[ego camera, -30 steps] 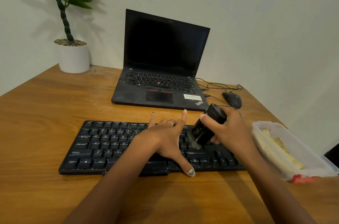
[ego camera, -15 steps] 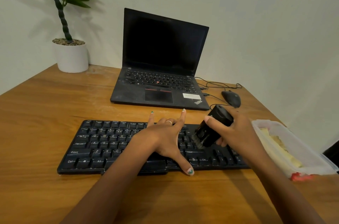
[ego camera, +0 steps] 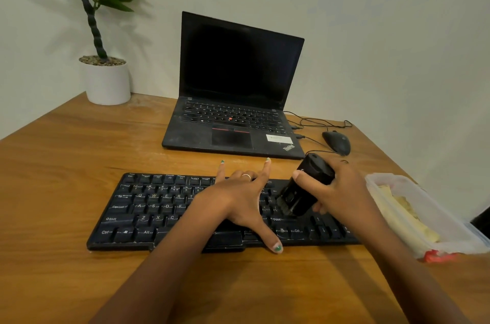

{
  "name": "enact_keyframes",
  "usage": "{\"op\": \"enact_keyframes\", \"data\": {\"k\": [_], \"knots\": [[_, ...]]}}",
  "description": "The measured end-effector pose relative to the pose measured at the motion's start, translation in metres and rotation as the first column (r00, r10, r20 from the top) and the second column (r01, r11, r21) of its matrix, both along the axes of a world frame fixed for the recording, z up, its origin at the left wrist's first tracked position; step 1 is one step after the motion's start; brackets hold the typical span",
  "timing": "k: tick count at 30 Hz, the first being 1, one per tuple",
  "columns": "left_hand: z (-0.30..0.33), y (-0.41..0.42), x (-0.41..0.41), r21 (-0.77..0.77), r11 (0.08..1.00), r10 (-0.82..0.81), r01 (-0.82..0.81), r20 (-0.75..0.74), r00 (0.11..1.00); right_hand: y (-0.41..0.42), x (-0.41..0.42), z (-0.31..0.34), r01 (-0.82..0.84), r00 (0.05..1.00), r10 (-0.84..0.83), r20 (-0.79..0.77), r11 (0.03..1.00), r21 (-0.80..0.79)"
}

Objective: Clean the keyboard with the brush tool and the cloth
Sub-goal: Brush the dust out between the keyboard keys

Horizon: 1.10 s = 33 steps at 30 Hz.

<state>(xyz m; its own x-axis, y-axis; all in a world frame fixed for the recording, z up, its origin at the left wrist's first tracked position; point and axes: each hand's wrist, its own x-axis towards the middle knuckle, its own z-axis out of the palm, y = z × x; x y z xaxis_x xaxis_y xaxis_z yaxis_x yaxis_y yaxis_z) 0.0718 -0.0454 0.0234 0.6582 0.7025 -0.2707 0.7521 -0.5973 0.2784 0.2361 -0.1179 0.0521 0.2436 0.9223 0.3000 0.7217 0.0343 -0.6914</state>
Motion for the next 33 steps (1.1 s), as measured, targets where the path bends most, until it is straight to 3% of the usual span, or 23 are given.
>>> {"op": "enact_keyframes", "data": {"k": [4, 8, 11, 15, 18, 23, 28, 33], "knots": [[0.0, 0.0, 0.0, 0.0, 1.0, 0.001, -0.001, -0.007, 1.0, 0.0, 0.006, -0.002, 0.09, 0.989, -0.096, 0.112, 0.994, 0.062], [-0.001, 0.001, 0.001, 0.001, 1.0, 0.001, -0.001, -0.007, 1.0, -0.003, 0.001, -0.001, 0.008, 0.999, -0.009, -0.053, 1.0, -0.021], [-0.001, 0.001, 0.001, -0.006, 1.0, 0.003, -0.003, -0.007, 1.0, -0.002, 0.006, -0.002, 0.115, 0.987, -0.121, 0.107, 0.992, 0.06], [0.0, 0.0, 0.001, 0.0, 1.0, 0.001, -0.001, -0.01, 1.0, -0.008, 0.002, 0.001, 0.019, 1.0, -0.02, -0.02, 0.999, -0.035], [0.0, 0.0, 0.001, -0.001, 1.0, 0.001, -0.001, -0.007, 1.0, -0.01, 0.007, 0.002, 0.104, 0.99, -0.105, 0.097, 0.995, 0.01], [0.0, 0.001, 0.001, 0.013, 1.0, -0.005, 0.005, -0.016, 1.0, -0.02, -0.006, 0.003, -0.047, 0.986, 0.031, -0.161, 0.994, -0.097], [-0.001, 0.001, 0.001, 0.012, 1.0, -0.001, 0.001, -0.015, 1.0, -0.019, -0.002, 0.004, 0.12, 0.975, -0.118, 0.187, 0.993, -0.002], [-0.001, 0.001, 0.001, 0.011, 1.0, -0.001, 0.001, -0.012, 1.0, -0.022, 0.002, 0.006, 0.083, 0.993, -0.077, 0.087, 0.994, -0.07]]}}
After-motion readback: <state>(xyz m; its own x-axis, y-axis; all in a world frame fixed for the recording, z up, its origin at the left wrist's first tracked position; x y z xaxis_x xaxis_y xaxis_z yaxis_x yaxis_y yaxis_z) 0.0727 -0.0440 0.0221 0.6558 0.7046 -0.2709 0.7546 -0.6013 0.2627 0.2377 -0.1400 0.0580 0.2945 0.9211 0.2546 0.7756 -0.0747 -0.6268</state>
